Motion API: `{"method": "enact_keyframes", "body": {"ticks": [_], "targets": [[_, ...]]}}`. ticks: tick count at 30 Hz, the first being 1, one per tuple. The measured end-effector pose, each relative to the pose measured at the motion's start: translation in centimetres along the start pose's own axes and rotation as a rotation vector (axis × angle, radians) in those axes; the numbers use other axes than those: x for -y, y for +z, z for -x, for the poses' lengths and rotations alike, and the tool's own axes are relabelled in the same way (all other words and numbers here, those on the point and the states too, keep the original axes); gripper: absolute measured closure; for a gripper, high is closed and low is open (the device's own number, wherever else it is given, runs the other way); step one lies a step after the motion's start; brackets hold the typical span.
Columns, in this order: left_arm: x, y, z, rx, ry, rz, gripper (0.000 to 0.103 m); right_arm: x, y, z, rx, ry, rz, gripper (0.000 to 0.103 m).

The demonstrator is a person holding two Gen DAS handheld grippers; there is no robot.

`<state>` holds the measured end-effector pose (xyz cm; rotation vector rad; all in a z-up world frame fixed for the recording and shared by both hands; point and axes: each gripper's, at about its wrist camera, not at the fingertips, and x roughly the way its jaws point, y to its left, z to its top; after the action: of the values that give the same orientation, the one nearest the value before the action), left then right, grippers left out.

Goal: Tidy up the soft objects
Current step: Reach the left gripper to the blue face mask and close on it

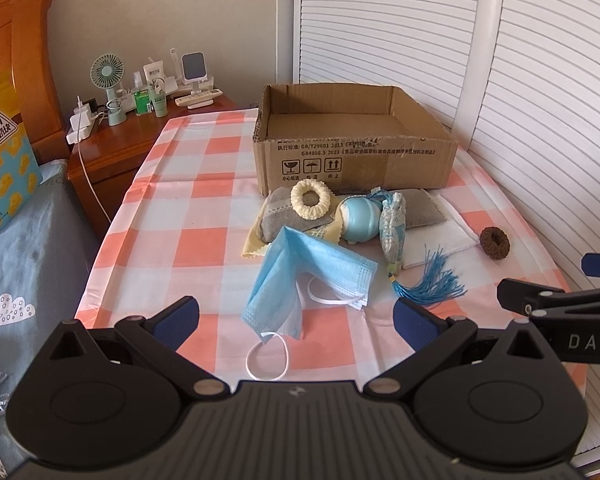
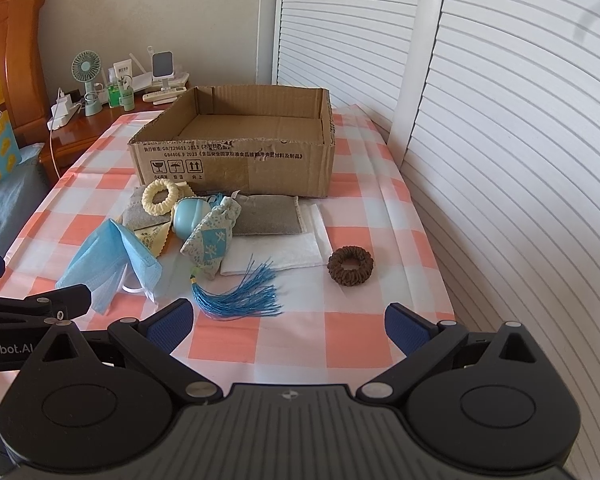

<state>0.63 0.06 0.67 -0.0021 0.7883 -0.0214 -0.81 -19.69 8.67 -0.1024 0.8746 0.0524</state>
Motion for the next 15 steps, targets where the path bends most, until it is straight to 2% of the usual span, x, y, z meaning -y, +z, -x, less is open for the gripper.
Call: {"method": "enact_keyframes", "body": {"ticks": [5, 15], "targets": [[-0.1, 0.4, -0.4, 0.018, -0.017, -0.021, 0.001, -0.1, 0.4, -0.3, 0.005, 0.001, 0.022, 0.000], [-0.7, 0.7, -2.0, 0.009, -0.001, -0.068, 0.001, 1.0, 0.8, -1.8, 0.011, 0.018, 0.025, 0.000]]}}
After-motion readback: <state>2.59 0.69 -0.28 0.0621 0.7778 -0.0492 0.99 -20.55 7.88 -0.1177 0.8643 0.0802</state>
